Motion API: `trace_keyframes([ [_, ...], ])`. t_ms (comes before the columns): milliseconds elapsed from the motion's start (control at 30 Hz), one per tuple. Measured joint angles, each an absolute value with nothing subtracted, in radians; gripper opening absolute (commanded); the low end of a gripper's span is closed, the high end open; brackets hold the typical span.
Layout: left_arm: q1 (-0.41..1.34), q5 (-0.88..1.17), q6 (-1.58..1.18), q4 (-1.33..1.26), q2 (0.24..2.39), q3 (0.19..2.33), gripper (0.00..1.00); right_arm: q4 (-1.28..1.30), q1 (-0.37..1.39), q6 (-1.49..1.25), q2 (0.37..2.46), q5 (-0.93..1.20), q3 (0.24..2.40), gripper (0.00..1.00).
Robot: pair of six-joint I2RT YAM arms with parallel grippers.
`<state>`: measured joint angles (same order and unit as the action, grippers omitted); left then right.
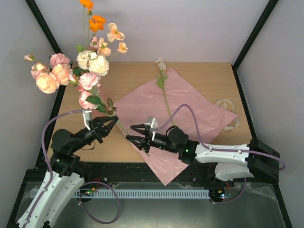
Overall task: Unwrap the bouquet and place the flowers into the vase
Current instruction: Insert the fake flower into the vase.
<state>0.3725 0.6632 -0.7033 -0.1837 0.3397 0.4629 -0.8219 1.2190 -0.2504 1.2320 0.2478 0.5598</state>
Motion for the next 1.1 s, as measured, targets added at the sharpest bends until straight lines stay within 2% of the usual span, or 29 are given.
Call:
trace_keyframes([
  [133, 0.373, 0.509, -0.619, -0.065, 0.326, 0.521, 0.02, -0.758, 1.22, -0.231, 1.176, 0.182, 0.558, 0.97],
  [167, 0.373, 0.472, -0.604, -0.043, 0.326, 0.533, 0.02, -0.741, 1.22, -0.227, 1.155, 0.159, 0.556, 0.99],
  [400, 0.373, 0.17, -0.472, 0.098, 0.332, 0.625, 0.02, -0.669, 1.22, -0.204, 1.053, 0.029, 0.511, 0.99],
  [700, 0.373, -0.252, -0.292, 0.156, 0.428, 0.857, 0.02, -0.61, 1.22, -0.179, 0.985, -0.066, 0.477, 0.99],
  [1100, 0.373, -0.473, -0.05, 0.083, 0.624, 1.14, 0.02, -0.559, 1.22, -0.16, 0.95, -0.121, 0.477, 0.99],
])
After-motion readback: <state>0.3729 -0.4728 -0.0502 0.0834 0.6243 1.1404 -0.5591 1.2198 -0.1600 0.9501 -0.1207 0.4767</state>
